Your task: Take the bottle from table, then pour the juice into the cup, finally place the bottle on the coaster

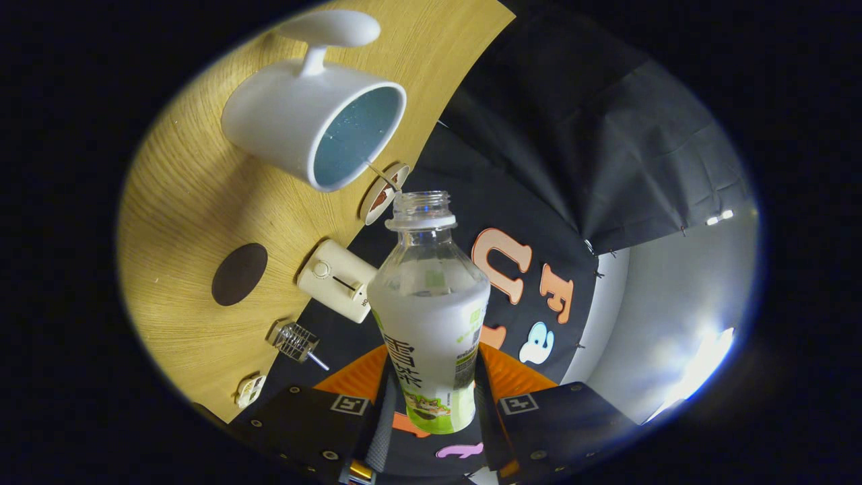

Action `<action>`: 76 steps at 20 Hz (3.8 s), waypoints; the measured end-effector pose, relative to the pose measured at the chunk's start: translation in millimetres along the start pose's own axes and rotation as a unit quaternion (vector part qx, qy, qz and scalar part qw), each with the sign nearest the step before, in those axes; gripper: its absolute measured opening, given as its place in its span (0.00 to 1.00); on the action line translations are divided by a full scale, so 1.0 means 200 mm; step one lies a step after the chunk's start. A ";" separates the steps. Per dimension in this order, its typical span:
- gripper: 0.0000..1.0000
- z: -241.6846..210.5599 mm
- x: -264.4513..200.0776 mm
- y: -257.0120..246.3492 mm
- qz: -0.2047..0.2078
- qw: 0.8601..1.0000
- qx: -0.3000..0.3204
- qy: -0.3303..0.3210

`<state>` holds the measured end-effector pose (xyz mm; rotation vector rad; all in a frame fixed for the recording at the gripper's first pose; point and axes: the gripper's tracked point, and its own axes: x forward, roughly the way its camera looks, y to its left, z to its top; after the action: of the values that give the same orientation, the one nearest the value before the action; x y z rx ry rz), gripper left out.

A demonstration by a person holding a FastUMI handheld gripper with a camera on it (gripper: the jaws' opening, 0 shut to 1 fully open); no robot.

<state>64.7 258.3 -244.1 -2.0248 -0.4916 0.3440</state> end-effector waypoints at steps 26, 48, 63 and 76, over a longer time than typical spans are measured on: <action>0.56 0.06 -0.01 0.09 0.052 0.995 0.082 -0.006; 0.58 -0.17 0.15 0.16 0.116 0.682 0.716 0.092; 0.58 -0.21 0.33 0.63 0.134 0.485 0.847 0.173; 0.58 -0.09 0.31 0.79 0.163 0.435 0.866 0.185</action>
<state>157.9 206.4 -377.0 0.0098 0.5315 0.3320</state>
